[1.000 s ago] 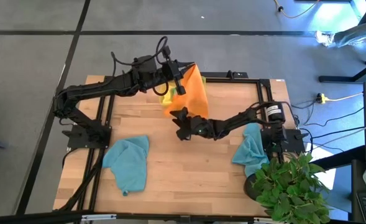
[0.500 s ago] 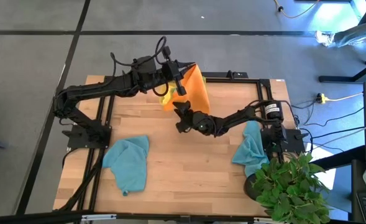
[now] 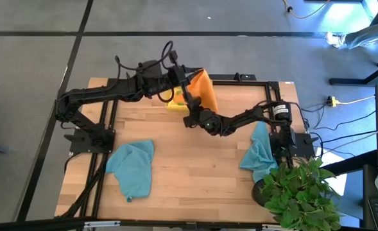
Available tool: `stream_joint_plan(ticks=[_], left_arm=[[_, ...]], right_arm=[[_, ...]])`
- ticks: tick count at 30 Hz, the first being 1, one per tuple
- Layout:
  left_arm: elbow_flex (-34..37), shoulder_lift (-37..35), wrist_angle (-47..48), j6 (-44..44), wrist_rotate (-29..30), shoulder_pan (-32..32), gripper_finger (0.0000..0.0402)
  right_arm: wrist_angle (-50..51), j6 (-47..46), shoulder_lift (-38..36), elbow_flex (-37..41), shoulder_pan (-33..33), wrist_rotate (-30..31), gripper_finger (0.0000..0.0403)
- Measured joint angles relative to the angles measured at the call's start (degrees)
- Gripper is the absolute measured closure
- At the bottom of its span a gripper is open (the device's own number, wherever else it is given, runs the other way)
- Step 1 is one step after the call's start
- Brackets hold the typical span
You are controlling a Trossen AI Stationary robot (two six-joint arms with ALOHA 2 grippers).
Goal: Fold microfiber towels
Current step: Fold the orange towel
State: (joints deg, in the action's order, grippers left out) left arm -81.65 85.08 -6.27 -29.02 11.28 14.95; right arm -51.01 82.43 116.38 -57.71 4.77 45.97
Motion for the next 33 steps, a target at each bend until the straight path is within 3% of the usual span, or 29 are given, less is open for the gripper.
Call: stream_joint_plan(ticks=[5, 7, 15, 18, 25, 29, 33], left_arm=[[0.02, 0.00, 1.91, 0.17, 0.02, 1.59, 0.0402], [0.02, 0.00, 3.29, 0.25, 0.04, 2.22, 0.0402], [0.06, -0.44, 10.45, -1.40, 6.01, 4.92, 0.0402], [0.07, -1.64, 13.38, -1.38, 6.59, 5.89, 0.0402], [0.07, -4.38, 19.91, -1.17, 7.10, 6.97, 0.0402], [0.05, -5.32, 21.97, -1.38, 7.05, 6.94, 0.0402], [0.00, -6.10, 24.87, -1.51, 6.87, 6.94, 0.0402]], right_arm=[[0.10, -0.36, 0.00, 0.00, -2.64, -0.15, 0.0372], [0.12, -0.58, 0.00, 0.00, -3.80, -0.01, 0.0391], [6.89, -9.88, -4.42, 0.00, -8.26, -2.59, 0.0397], [15.80, -18.85, -9.52, 0.02, -8.96, -8.14, 0.0399], [40.27, -37.53, -24.10, 0.09, -7.73, -27.37, 0.0400], [46.01, -42.21, -31.82, 1.24, -4.67, -36.41, 0.0401], [46.70, -43.48, -39.45, 4.91, -0.84, -40.58, 0.0401]])
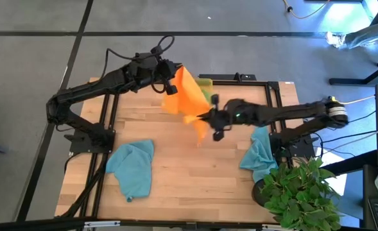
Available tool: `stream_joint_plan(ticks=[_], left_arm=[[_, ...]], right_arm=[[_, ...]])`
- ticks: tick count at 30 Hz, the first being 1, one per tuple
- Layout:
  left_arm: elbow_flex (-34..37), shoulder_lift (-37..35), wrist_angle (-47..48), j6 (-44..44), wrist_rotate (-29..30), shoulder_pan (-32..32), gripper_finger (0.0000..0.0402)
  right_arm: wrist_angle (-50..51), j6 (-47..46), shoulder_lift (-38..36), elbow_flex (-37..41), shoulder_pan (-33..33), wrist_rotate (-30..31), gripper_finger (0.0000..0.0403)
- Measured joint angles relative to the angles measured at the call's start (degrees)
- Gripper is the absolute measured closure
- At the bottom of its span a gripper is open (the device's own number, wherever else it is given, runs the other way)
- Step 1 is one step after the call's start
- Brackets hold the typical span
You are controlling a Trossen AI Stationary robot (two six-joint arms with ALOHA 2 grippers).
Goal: Fold microfiber towels
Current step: Fold the orange towel
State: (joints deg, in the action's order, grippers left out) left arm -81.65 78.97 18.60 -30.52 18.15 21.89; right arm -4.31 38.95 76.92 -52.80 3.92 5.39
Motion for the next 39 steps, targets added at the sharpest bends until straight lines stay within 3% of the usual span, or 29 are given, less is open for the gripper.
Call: stream_joint_plan(ticks=[6, 11, 23, 34, 39], left_arm=[[-0.02, -0.08, 8.30, 1.32, -1.22, -0.04, 0.0402], [0.00, 0.42, 16.12, 7.93, -7.60, -2.07, 0.0402], [4.65, 0.33, 25.75, 16.43, -8.70, -16.79, 0.0402], [24.72, 0.42, 17.23, 23.20, -10.40, -24.86, 0.0402], [29.38, 0.42, 7.72, 24.14, -14.78, -25.02, 0.0402]], right_arm=[[-0.11, -3.71, -10.59, 7.91, 7.77, -2.95, 0.0402], [-0.24, -9.62, -15.39, 15.28, 12.80, -9.14, 0.0402], [-3.16, -19.83, -15.69, 22.25, 10.70, -28.07, 0.0399], [1.29, -20.76, -15.36, 28.42, 11.84, -27.65, 0.0398], [1.14, -23.74, -15.36, 30.28, 12.55, -15.09, 0.0396]])
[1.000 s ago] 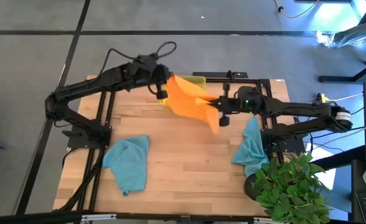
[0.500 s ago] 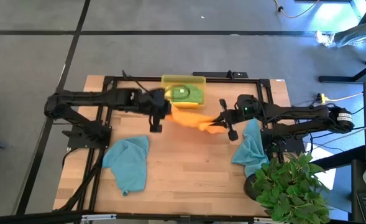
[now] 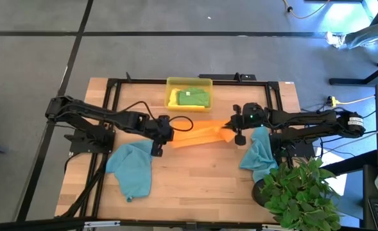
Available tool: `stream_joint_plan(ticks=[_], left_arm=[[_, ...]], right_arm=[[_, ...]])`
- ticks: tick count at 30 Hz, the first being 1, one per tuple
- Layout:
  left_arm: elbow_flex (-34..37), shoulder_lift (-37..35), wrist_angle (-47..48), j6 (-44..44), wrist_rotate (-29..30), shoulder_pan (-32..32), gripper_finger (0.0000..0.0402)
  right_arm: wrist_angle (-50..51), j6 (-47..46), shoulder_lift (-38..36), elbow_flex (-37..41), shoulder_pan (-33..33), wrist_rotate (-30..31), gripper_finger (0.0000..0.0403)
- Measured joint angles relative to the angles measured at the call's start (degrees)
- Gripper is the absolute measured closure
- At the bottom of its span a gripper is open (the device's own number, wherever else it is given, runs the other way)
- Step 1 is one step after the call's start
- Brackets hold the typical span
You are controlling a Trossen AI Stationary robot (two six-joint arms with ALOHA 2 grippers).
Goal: Fold microfiber towels
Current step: Fold the orange towel
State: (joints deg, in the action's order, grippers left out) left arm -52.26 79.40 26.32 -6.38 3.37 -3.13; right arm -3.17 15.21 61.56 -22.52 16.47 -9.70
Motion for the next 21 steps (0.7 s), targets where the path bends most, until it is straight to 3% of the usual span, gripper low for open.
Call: stream_joint_plan(ticks=[6, 13, 16, 21], left_arm=[[0.96, 0.00, -3.33, -0.09, -1.83, 0.22, 0.0402], [1.00, 0.00, -2.86, 1.81, -1.90, 2.27, 0.0402], [1.00, 0.00, -2.86, 1.82, -1.90, 3.04, 0.0402], [1.00, 0.00, -3.03, 1.80, -1.87, 4.10, 0.0402]], right_arm=[[0.03, -0.02, 0.00, 0.04, -0.02, 12.52, 0.0352], [0.99, -0.14, 0.00, 0.06, -0.02, 20.92, 0.0242], [0.36, -0.25, 0.00, 0.08, 0.00, 19.74, 0.0198], [-6.56, -7.67, 0.00, 0.06, -0.02, 10.42, 0.0166]])
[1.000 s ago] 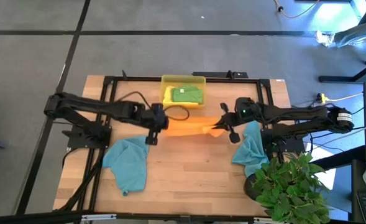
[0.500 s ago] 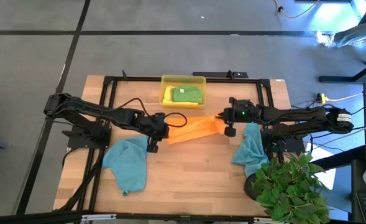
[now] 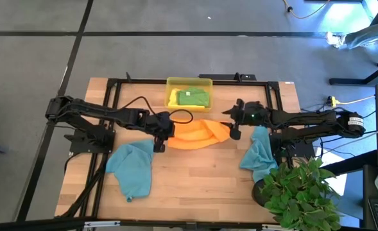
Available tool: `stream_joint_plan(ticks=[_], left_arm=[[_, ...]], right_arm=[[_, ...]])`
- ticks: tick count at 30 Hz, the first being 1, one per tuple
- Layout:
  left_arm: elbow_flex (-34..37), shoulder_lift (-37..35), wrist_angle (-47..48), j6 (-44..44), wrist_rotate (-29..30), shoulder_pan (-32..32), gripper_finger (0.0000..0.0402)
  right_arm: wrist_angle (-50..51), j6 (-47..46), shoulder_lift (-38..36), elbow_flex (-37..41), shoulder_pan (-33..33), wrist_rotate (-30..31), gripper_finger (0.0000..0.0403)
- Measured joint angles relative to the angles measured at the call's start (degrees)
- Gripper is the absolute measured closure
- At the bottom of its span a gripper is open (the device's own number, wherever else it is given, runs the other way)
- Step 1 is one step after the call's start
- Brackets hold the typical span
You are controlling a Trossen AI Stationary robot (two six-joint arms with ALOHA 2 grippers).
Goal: Fold microfiber towels
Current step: Fold the orange towel
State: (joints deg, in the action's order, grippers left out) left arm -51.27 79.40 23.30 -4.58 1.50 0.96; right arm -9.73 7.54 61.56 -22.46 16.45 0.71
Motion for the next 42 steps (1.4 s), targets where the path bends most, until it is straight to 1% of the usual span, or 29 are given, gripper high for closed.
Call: stream_joint_plan(ticks=[2, 5, 8, 11, 14, 18, 20, 24, 26, 29, 31, 35, 38, 42], left_arm=[[0.00, 0.00, -0.33, 0.00, 0.00, 0.18, 0.0402], [0.00, 0.00, -1.45, -0.02, 0.02, 0.16, 0.0402], [0.00, 0.00, -2.48, -0.02, 0.01, 0.14, 0.0402], [0.00, 0.00, -2.47, -0.04, 0.02, 0.14, 0.0402], [0.00, 0.00, -2.43, -0.04, 0.02, 0.14, 0.0402], [0.00, 0.00, -2.39, -0.04, 0.02, 0.14, 0.0402], [0.00, 0.00, -2.39, -0.04, 0.03, 0.14, 0.0402], [0.00, 0.00, -2.39, -0.07, 0.04, 0.12, 0.0402], [0.00, 0.00, -2.39, -0.07, 0.06, 0.12, 0.0402], [0.00, 0.00, -2.37, -0.07, 0.07, 0.12, 0.0402], [0.00, 0.00, -2.34, -0.07, 0.07, 0.12, 0.0402], [0.00, 0.00, -2.37, -0.09, 0.09, 0.12, 0.0402], [0.00, 0.00, -2.37, -0.09, 0.10, 0.12, 0.0402], [0.00, 0.00, -2.37, -0.09, 0.11, 0.12, 0.0402]], right_arm=[[-3.38, -2.41, 0.70, -0.04, 0.00, -2.12, 0.0165], [-6.33, -3.07, 3.59, -0.22, 0.00, -2.21, 0.0164], [-6.53, -2.84, 8.68, -2.72, 0.00, -2.21, 0.0168], [-6.36, -2.37, 15.05, -7.13, -0.15, -2.23, 0.0175], [-2.79, -1.29, 21.27, -12.89, -0.17, -2.28, 0.0180], [5.79, -1.15, 28.82, -20.98, -0.20, -1.02, 0.0181], [10.02, -1.10, 32.12, -24.61, -0.20, -0.45, 0.0181], [14.93, -1.34, 37.42, -30.42, -0.43, -0.06, 0.0181], [16.70, -1.31, 39.19, -32.51, -0.97, 2.22, 0.0182], [20.54, -1.02, 41.05, -35.02, -1.80, 7.38, 0.0182], [22.66, -0.93, 41.63, -35.79, -2.16, 8.46, 0.0182], [24.97, -0.85, 42.01, -36.35, -2.43, 8.70, 0.0189], [25.92, -0.69, 42.01, -36.37, -2.40, 8.72, 0.0216], [27.07, 0.46, 42.01, -36.37, -2.40, 8.63, 0.0273]])
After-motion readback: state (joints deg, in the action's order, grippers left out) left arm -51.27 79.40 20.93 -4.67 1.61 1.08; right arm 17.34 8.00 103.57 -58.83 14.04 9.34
